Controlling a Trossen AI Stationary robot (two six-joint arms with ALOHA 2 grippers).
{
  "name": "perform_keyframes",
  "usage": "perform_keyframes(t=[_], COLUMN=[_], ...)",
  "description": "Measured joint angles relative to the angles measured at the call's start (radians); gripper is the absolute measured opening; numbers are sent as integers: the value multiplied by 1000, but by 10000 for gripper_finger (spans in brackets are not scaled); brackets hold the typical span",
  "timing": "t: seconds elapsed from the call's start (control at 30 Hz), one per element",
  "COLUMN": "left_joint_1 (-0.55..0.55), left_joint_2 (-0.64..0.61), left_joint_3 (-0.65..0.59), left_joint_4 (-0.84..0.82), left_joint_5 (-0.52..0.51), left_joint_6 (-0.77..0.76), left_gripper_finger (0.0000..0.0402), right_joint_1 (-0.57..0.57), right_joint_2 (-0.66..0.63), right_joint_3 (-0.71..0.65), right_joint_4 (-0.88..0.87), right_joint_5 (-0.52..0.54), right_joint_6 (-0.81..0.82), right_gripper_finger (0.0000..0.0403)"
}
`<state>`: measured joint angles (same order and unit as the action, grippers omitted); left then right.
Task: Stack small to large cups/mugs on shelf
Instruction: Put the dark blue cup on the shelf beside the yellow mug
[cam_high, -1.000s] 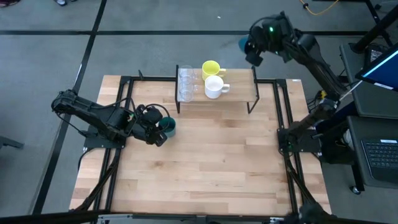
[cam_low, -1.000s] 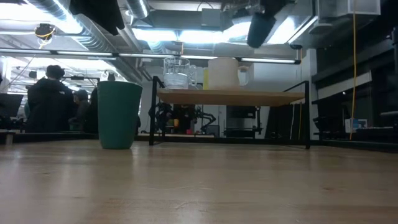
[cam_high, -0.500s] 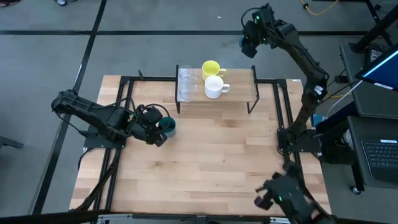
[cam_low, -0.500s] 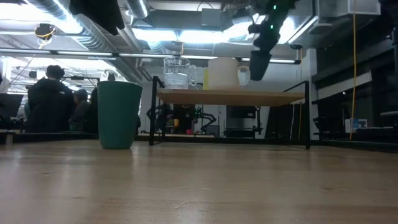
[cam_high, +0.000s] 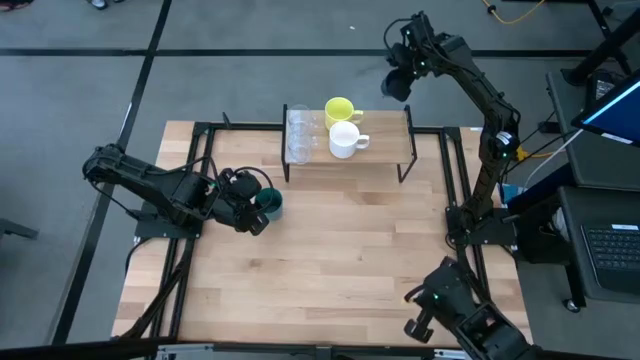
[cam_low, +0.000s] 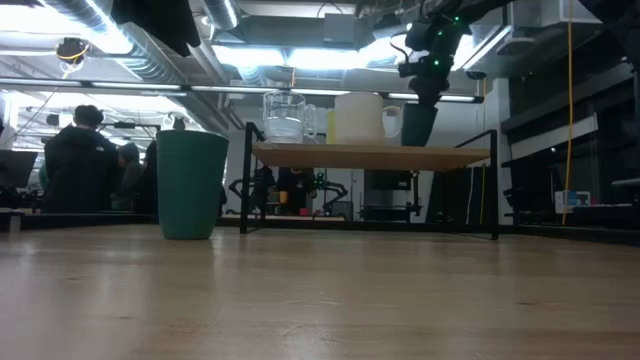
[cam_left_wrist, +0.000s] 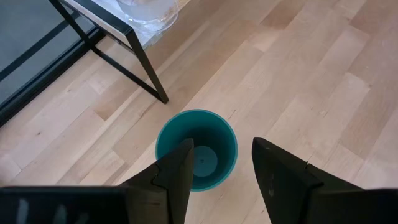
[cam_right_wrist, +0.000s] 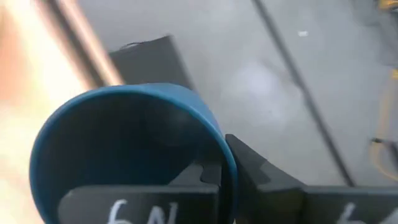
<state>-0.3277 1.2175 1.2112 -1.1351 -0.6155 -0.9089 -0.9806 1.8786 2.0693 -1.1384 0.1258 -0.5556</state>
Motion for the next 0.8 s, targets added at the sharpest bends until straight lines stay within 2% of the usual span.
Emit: perform_keyframes(t=[0.23, 0.8], left_joint_1=[0, 0], left_joint_2=[0, 0], left_joint_3=[0, 0], left_joint_4=[0, 1], left_joint_5=[0, 0], left_joint_6=[0, 0], left_gripper_finger=[158, 158], right_joint_1=[15, 109], right_joint_2=[0, 37], right_joint_3=[0, 0], right_joint_4=[-129, -247], right_joint_5=[-144, -164], right_joint_6=[55, 109], right_gripper_finger=[7, 7])
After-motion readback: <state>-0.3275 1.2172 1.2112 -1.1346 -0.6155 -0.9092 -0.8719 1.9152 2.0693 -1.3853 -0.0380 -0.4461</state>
